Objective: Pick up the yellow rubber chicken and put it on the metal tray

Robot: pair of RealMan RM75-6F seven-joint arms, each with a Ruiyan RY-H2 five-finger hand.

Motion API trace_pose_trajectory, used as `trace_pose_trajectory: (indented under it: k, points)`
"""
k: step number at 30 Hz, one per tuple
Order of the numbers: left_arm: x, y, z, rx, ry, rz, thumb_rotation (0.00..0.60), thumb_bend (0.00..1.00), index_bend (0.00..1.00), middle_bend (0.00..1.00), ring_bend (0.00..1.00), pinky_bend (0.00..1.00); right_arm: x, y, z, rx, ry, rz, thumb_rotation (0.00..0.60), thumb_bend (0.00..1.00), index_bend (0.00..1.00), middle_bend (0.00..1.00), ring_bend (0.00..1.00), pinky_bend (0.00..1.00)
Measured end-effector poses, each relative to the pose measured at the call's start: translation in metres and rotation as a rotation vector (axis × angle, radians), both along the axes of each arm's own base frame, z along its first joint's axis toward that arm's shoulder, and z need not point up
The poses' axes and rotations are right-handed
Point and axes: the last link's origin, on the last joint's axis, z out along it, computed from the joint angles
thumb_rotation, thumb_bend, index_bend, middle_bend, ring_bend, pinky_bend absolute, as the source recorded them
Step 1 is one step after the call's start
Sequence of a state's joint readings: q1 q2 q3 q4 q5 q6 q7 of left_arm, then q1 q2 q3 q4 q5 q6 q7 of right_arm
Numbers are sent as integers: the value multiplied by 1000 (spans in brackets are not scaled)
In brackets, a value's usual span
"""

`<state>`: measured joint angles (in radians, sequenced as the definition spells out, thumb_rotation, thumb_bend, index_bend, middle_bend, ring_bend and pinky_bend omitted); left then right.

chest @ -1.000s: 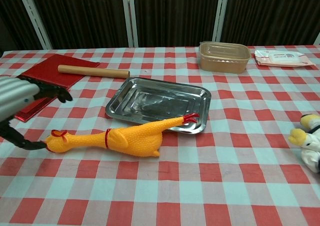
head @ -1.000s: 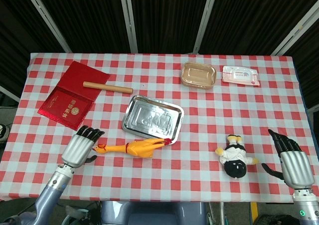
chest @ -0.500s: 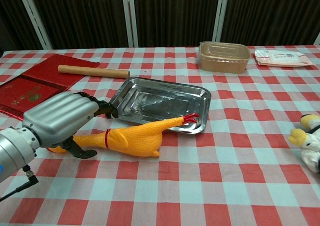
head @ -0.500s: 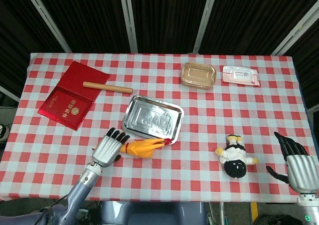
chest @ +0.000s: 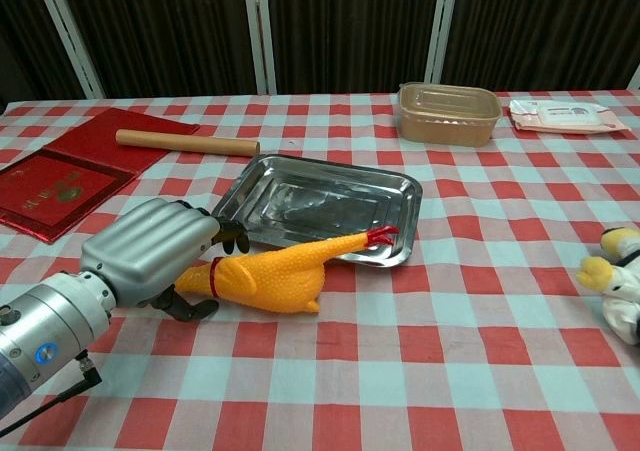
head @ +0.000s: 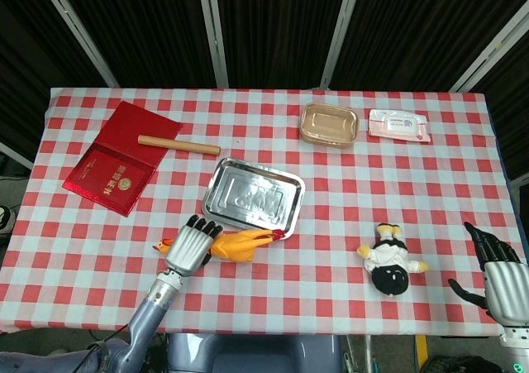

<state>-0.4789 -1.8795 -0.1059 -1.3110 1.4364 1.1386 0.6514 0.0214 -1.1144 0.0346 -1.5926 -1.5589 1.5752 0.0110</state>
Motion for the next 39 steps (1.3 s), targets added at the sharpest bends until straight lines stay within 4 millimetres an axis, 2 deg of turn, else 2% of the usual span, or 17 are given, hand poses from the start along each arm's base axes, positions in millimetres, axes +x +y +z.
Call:
trace_pose_trajectory:
  k: [8,13,21,27,32,37,39]
  points:
    - [-1,-2,-6,5,-44,-2,600,503,486,497,446,500,0,2,2,-4,-13,-1,600,181,47,178,180,239]
    - [3,-4,-1,11,-114,-32,600,550,532,536,481,552,3,0,0,9,-14,11,600,181,50,178,180,239]
    - [19,-1,20,5,-211,-133,600,577,567,571,509,597,15,-3,-2,44,-63,55,600,180,52,178,180,239]
    - [39,11,39,-18,-246,-166,600,591,586,595,531,619,39,-9,-3,140,-191,139,600,181,52,178,180,239]
    - [70,30,59,-17,-262,-176,600,594,588,597,533,620,73,-25,-12,309,-322,226,600,181,52,178,180,239]
    - [93,42,69,-36,-238,-150,600,594,588,598,533,620,103,-42,-21,451,-421,269,600,181,48,177,177,239]
    - [103,46,71,-44,-226,-145,600,594,589,599,533,620,109,-46,-23,472,-428,278,600,181,29,167,166,239]
